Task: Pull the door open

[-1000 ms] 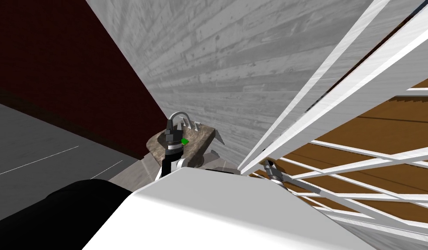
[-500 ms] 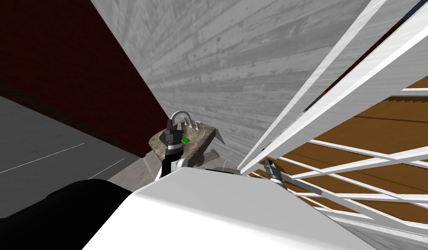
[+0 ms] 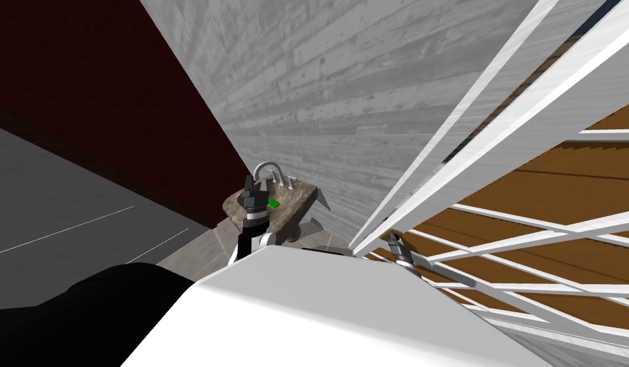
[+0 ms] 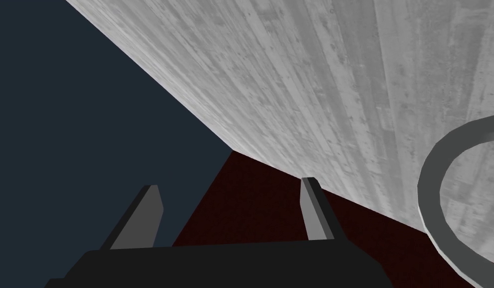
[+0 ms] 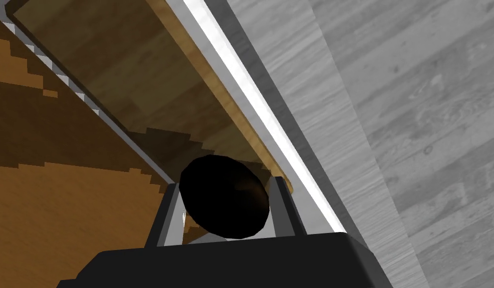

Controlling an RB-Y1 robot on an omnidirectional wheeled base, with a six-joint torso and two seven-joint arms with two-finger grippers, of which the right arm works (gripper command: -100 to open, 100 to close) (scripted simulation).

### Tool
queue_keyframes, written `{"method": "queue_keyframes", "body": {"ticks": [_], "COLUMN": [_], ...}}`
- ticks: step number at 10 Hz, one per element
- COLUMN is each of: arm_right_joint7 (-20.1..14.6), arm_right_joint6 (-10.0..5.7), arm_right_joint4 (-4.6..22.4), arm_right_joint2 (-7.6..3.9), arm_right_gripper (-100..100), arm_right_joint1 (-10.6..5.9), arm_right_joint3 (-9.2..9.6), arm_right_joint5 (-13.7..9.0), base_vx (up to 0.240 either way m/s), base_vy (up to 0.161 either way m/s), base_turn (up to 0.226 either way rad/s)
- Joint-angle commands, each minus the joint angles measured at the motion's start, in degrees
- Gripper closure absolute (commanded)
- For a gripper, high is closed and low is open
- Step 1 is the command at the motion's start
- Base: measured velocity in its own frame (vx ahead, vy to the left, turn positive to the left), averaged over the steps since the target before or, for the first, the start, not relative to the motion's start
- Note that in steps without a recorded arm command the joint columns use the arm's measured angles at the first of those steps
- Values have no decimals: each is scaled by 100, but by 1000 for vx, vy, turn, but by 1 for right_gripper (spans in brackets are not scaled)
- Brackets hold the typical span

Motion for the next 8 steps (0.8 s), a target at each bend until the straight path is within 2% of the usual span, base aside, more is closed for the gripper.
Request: {"method": "queue_keyframes", "body": {"ticks": [1, 5, 6, 7, 8], "arm_right_joint7": [-178, -834, -881, -1098, -1118], "arm_right_joint6": [6, 27, 27, 35, 35], "arm_right_joint4": [-6, 18, 18, 26, 26], "arm_right_joint2": [2, -26, -26, -37, -37], "arm_right_gripper": [100, 100, 100, 100, 100], "arm_right_joint1": [5, -47, -47, -66, -66], "arm_right_joint3": [24, 187, 187, 247, 247], "arm_right_joint5": [-45, -299, -299, -393, -393], "base_vx": [-29, -39, -32, -42, -35], "base_vy": [-7, -16, -9, -11, -13], "base_turn": [17, 36, 22, 44, 21]}}
